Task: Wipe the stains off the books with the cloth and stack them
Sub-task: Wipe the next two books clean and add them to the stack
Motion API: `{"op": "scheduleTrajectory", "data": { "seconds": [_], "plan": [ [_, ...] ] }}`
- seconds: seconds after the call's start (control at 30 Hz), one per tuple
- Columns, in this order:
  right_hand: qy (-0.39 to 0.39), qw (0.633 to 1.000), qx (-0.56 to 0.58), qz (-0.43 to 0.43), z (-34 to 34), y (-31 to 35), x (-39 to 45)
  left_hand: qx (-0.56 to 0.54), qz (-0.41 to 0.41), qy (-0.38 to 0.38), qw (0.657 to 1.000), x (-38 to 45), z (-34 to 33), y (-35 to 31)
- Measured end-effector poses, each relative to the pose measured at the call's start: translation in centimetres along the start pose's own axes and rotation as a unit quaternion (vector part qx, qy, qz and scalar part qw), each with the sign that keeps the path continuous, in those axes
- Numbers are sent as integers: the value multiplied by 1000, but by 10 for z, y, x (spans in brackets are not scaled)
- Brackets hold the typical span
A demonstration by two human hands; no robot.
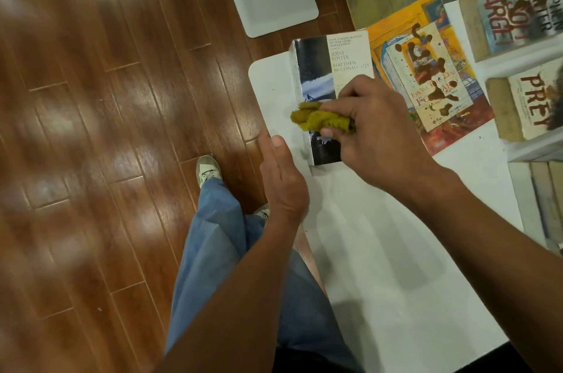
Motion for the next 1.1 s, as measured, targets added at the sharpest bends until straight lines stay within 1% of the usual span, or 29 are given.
{"op": "scheduleTrajectory", "data": {
  "seconds": [0.1, 0.23, 0.43, 0.5, 0.57, 0.63, 0.73, 0.83, 0.9, 0.97, 1.1],
  "plan": [
    [7, 999, -17, 34, -9, 6, -14, 2, 4, 7, 1000, -1, -2, -2],
    [16, 998, -19, 52, -12, 7, -29, 0, 2, 15, 1000, -3, -2, -3],
    [61, 993, -72, 71, -17, 7, -49, -34, 19, 6, 999, -4, -2, -1],
    [90, 988, -97, 80, -22, 6, -54, -52, 20, 1, 998, -5, -3, -2],
    [114, 986, -94, 71, -24, -1, -58, -47, 18, 3, 999, -6, -4, -2],
    [96, 993, -47, 49, -14, -8, -60, -47, 13, 7, 999, -7, -5, -1],
    [13, 1000, 18, 6, 11, -11, -47, -54, 14, 2, 998, -3, -1, 2],
    [-48, 999, 25, -9, 15, -1, -23, -57, 25, -10, 998, -2, 2, 5],
    [-50, 999, 0, 6, 3, 11, -10, -69, 20, -17, 997, -2, 2, 1],
    [-28, 999, -26, 20, -11, 19, -5, -91, 11, -27, 995, -3, 3, -3],
    [-14, 999, -30, 24, -20, 19, -20, -120, 19, -46, 992, -5, 9, 1]
  ]
}}
Point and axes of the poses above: each hand's wrist, its own x-axis towards the middle knuckle, its own z-axis out of the back of the hand, y = z × x, the point moved 9 cm from there along x, towards the middle knuckle, and after that the axes turned 14 degrees about -x, right-handed, at the moved point
